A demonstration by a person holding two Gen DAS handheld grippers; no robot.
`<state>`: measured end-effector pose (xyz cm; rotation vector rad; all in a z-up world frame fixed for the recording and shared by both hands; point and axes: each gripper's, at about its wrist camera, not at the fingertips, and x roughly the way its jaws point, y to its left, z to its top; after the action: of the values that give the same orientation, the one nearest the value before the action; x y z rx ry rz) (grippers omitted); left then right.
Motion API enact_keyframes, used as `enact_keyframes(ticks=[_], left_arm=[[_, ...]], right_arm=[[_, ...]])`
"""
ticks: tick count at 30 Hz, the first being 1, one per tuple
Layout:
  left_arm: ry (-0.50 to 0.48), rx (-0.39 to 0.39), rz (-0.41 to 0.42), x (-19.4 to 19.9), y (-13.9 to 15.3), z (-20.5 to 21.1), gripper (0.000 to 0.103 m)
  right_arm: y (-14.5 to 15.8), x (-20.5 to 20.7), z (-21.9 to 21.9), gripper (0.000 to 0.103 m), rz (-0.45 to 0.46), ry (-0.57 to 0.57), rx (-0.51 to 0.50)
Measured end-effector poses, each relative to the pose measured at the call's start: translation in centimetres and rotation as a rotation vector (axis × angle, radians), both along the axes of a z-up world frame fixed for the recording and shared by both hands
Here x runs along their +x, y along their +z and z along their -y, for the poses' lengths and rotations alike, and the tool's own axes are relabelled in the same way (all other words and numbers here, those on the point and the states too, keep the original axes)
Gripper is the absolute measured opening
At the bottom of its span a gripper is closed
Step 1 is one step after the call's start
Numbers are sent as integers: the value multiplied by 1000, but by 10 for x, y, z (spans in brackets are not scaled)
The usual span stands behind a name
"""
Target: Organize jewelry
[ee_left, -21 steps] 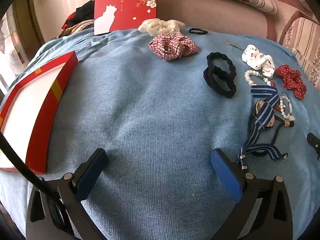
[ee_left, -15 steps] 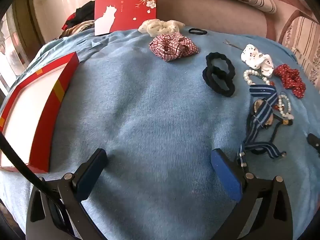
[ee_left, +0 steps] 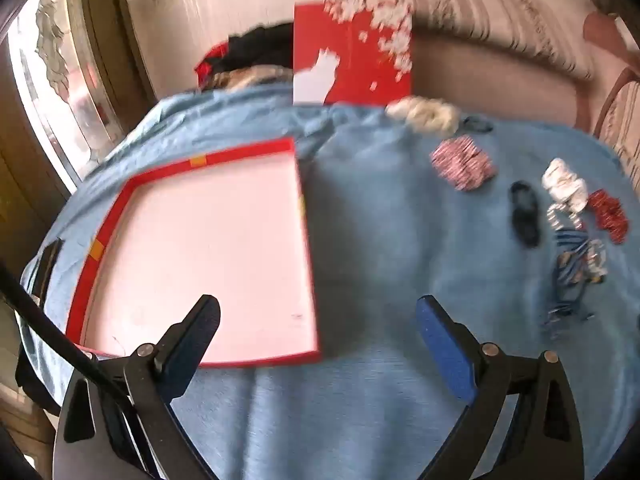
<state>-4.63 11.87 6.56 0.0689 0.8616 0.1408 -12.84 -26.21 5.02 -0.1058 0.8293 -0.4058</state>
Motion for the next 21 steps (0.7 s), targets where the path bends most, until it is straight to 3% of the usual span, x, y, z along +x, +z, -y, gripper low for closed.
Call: enact_keyframes(ticks=[3,5,6,9,15,19,21], left_arm=[[-6,4,-71,9,-19,-12,61],[21,-27,-130,15,-32,-22,28],[25,-62,-155,17,-33,-27,24],[43,-51,-146,6,-31,-32,23],[57,-77,-160,-17,-23,-52,24],[51,-108,-104,-28,0,-40,25],[20,-125,-48,-43,19,-27,39]], right_arm=[[9,-10,-15,98,22,39,-49],[14,-9,-25,98,36,58,-81],[13,-11,-31,98,43,66,-103],[9,-9,-45,94,43,87,-139],[5,-3,-46,91,35,108,-81],[6,0,-46,91,36,120,-20],[6,1,-48,91,39,122,-7]])
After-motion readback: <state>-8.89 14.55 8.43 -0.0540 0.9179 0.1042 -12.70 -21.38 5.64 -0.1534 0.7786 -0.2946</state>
